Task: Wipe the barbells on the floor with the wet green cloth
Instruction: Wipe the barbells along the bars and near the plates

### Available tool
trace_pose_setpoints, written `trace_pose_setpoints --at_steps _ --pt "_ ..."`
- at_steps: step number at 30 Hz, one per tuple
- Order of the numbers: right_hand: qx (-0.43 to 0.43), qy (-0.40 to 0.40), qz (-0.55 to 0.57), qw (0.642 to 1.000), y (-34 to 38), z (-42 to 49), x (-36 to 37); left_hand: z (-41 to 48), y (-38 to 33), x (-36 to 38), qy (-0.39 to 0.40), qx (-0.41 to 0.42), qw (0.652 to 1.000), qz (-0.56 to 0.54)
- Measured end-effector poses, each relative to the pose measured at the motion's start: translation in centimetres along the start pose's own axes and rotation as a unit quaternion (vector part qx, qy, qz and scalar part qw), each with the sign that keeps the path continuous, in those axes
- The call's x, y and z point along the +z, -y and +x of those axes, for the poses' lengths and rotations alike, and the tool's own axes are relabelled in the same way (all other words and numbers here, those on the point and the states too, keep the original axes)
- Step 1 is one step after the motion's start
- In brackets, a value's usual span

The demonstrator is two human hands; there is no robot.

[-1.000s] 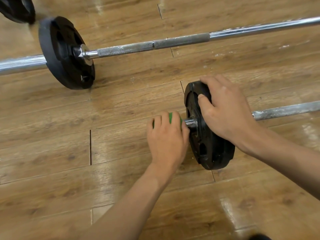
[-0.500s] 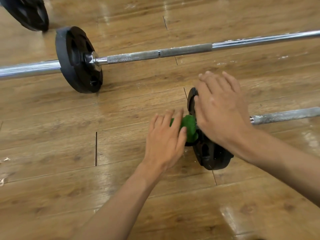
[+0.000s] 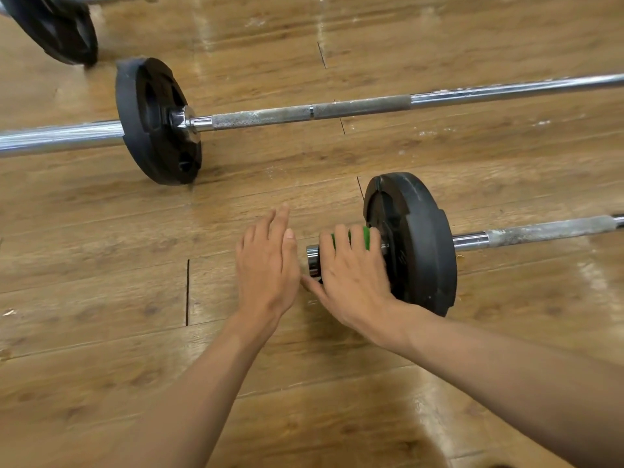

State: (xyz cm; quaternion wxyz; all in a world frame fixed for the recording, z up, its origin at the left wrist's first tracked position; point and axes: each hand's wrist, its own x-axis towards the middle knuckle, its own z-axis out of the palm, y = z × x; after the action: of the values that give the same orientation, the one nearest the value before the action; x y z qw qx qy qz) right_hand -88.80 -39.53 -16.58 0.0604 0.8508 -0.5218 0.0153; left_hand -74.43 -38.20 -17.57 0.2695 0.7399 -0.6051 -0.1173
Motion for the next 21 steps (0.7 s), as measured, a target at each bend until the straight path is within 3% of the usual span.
trace_pose_setpoints --at_steps 4,8,13,16,21 --pt "-0.002 -0.057 0.014 0.998 0.1 1.9 -0.9 1.5 0.1 -1.2 -0.013 -0.001 1.0 -0.017" --pt "0.053 -0.152 0.115 0.98 -0.9 2.1 -6.0 3.3 -1.7 -3.3 -0.045 0.017 0.997 -0.053" --pt "0.092 -0.214 0.152 0.961 -9.0 0.2 -13.6 5.5 -8.5 -3.4 -0.047 0.069 0.992 -0.097" --pt "0.14 -0.178 0.145 0.963 -15.0 0.3 -12.7 5.9 -13.1 -1.7 0.028 0.102 0.99 -0.095" --pt "0.193 -0.011 0.227 0.954 -19.5 -0.8 -6.1 4.9 -18.1 1.1 0.17 0.135 0.976 -0.023"
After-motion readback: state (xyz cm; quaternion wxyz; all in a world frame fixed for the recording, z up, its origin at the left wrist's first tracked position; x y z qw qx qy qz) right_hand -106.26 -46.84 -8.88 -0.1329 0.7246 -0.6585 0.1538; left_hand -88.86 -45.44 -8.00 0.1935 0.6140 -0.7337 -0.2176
